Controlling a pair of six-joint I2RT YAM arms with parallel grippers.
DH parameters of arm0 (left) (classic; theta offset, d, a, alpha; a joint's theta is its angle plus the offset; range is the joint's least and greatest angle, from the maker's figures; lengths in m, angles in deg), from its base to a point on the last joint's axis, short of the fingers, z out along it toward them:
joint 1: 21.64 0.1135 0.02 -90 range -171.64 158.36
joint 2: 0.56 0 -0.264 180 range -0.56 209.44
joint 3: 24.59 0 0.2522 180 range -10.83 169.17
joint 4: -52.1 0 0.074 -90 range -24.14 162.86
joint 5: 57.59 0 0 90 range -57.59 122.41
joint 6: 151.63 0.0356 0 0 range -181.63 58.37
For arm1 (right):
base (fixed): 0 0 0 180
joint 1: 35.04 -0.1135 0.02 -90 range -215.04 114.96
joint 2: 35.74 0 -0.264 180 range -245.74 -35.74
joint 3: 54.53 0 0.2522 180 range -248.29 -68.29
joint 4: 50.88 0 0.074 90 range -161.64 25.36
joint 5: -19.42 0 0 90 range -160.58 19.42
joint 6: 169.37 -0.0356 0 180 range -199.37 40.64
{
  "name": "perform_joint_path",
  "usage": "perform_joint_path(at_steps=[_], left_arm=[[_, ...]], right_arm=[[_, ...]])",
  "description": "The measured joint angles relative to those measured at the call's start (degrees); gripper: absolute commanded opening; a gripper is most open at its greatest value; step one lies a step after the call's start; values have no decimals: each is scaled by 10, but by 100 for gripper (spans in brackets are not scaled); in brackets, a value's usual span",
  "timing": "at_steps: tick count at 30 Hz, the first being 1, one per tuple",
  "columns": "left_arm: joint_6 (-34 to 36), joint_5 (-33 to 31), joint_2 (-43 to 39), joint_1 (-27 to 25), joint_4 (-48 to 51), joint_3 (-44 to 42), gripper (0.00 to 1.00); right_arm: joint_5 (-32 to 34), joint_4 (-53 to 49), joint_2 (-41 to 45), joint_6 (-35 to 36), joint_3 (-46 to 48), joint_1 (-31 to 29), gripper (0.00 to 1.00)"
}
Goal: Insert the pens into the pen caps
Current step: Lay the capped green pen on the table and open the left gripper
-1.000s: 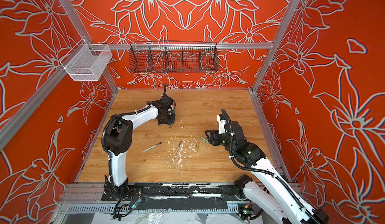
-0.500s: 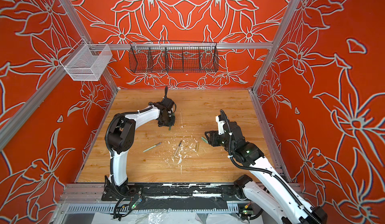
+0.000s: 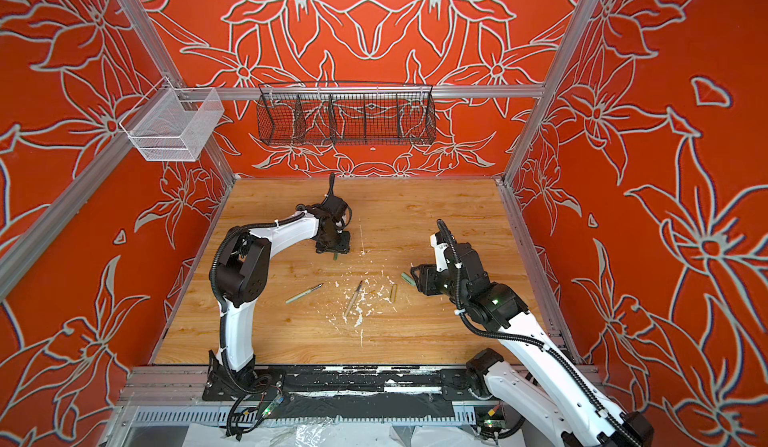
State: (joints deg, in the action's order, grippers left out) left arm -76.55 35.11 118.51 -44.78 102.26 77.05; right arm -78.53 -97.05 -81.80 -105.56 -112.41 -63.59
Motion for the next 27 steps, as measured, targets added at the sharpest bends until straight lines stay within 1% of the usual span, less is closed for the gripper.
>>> perform_joint_path(at_steps=[3, 4, 5, 9, 13, 15, 17, 19, 23, 27], left_arm=[[1, 0, -18, 0, 1, -3, 80], [3, -1, -29, 0, 4, -3, 87], [7, -3, -45, 0, 7, -5, 97], [11, -21, -124, 0, 5, -23, 97], [18, -31, -224, 0, -14, -78, 97], [23, -28, -255, 0, -33, -109, 97], [25, -23, -263, 0, -54, -136, 97], [24, -21, -253, 0, -64, -155, 97], [15, -23, -242, 1, -62, -187, 97], [-2, -15, -266, 2, -65, -212, 97]], right_arm=[[-1, -17, -17, 1, -14, 0, 57], [-2, -21, -25, 1, -18, -1, 57], [-2, -26, -35, 1, -23, -5, 57], [10, -51, -82, -1, -44, -40, 56], [40, -68, -124, -4, -56, -87, 56], [49, -73, -129, -6, -56, -97, 56], [58, -75, -127, -8, -56, -98, 56], [66, -75, -121, -8, -56, -98, 56], [69, -73, -121, -4, -56, -98, 53], [58, -70, -178, -3, -60, -102, 51]])
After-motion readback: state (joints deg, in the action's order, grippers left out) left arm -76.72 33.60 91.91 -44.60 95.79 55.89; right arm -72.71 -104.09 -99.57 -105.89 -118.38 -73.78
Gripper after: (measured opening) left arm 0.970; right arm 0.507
